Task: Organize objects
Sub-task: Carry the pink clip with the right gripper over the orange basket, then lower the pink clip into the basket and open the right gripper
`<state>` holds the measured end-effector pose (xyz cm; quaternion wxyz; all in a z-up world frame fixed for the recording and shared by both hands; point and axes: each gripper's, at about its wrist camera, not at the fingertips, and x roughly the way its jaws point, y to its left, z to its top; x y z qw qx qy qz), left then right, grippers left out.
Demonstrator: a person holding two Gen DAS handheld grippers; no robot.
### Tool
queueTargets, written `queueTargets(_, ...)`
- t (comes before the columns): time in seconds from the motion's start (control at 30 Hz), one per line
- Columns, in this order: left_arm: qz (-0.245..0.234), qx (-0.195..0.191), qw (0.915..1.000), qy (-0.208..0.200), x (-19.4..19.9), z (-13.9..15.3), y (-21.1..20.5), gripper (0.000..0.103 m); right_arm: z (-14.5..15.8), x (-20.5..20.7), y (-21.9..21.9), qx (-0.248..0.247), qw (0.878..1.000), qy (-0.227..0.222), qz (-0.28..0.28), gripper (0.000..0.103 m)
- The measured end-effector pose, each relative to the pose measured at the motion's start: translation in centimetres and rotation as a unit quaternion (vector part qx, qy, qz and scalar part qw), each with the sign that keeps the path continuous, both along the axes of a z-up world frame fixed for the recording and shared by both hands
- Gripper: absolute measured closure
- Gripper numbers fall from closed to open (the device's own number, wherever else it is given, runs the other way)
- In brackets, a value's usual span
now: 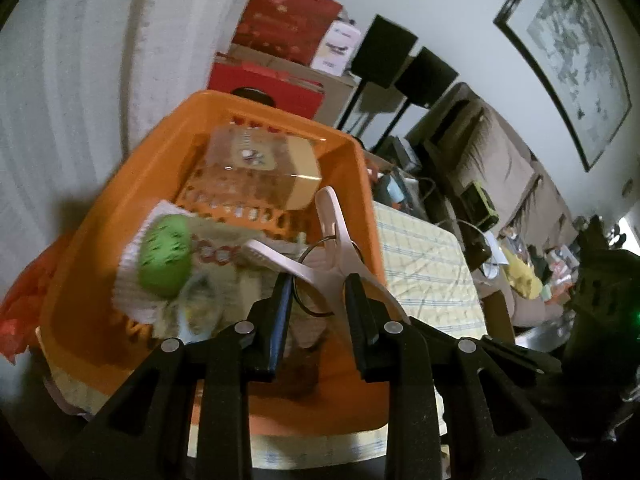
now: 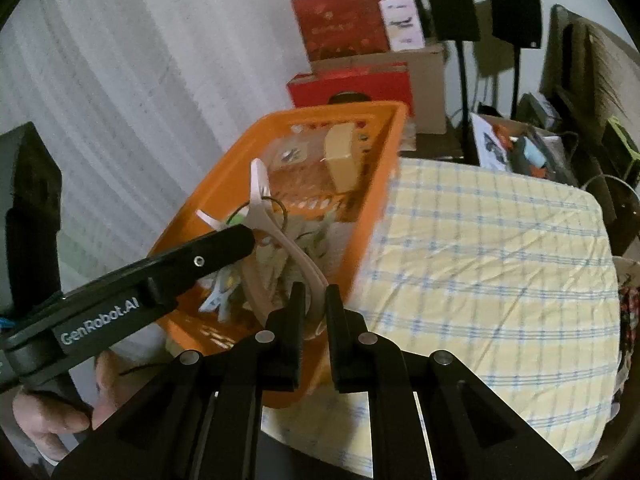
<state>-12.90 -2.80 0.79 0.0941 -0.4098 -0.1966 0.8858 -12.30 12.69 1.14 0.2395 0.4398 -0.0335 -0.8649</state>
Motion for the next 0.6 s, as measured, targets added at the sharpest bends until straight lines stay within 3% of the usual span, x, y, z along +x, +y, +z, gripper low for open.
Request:
queueTargets(0.33,0.022,0.006,0.9997,-0.009,2.2,-2.3,-2.5,0.079,-2.4,0.8,-3.6,0.059,0.998,0.018,0.026,0.094)
queueTargets(0.6,0.027,-0.010,0.9995,-0.008,4.0,-3.4,-2.9,0.079,-3.4,1.3,-4.9,0.104,0.993,0.040,0.039,0.094)
